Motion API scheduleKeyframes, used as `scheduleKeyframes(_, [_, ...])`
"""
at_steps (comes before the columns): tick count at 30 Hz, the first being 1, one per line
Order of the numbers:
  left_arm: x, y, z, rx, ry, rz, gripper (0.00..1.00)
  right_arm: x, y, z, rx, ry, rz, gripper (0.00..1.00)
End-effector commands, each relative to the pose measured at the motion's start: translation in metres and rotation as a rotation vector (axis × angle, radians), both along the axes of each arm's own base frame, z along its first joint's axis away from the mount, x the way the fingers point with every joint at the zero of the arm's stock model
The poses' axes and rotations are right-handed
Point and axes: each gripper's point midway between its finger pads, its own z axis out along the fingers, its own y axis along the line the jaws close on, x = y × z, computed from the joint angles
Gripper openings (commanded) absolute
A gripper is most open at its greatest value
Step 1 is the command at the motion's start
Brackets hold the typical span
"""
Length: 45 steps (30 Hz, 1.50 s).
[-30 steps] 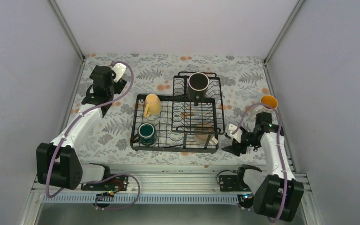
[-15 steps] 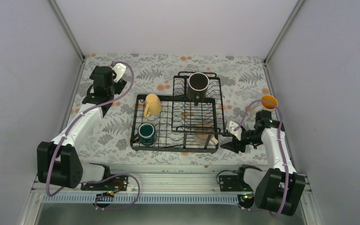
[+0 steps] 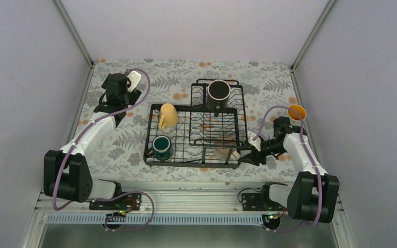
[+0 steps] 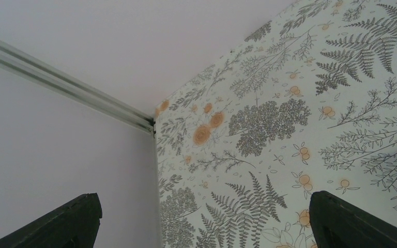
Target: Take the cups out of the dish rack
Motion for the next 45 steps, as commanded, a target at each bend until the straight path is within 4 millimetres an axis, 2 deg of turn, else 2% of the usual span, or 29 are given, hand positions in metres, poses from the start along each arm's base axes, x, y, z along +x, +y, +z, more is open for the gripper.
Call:
scheduleKeyframes(1, [0.005,0.0,0.017,0.013,-0.043,0.004,1.0,0.013,0.011,0.005,0.027,-0.01,-0.001,0.57])
scheduleKeyframes(11, [0.005,0.0,0.016,0.012,-0.044,0.0,1.0,0.021,0.013,-0.013,-0.004,0.003,-0.019,0.54])
scheduleKeyframes(17, [0.007,-0.002,0.016,0.006,-0.041,-0.002,1.0,0.015,0.009,-0.034,-0.041,0.013,-0.029,0.53])
scheduleKeyframes(21, [0.008,-0.001,0.019,0.006,-0.043,0.0,1.0,0.014,0.009,-0.037,-0.045,0.017,-0.032,0.54])
scheduleKeyframes(29, [0.007,-0.001,0.019,0.007,-0.041,-0.001,1.0,0.023,0.009,-0.035,-0.047,0.007,-0.049,0.41])
scheduleKeyframes(33, [0.007,-0.002,0.02,0.006,-0.042,-0.003,1.0,0.026,0.006,-0.041,-0.08,-0.006,-0.064,0.46])
scheduleKeyframes(38, [0.008,-0.003,0.019,0.004,-0.038,-0.006,1.0,0.031,0.0,-0.051,-0.129,-0.023,-0.09,0.47])
scheduleKeyframes(45, [0.01,-0.003,0.021,0.001,-0.039,-0.006,1.0,0.035,-0.001,-0.05,-0.141,-0.03,-0.096,0.33])
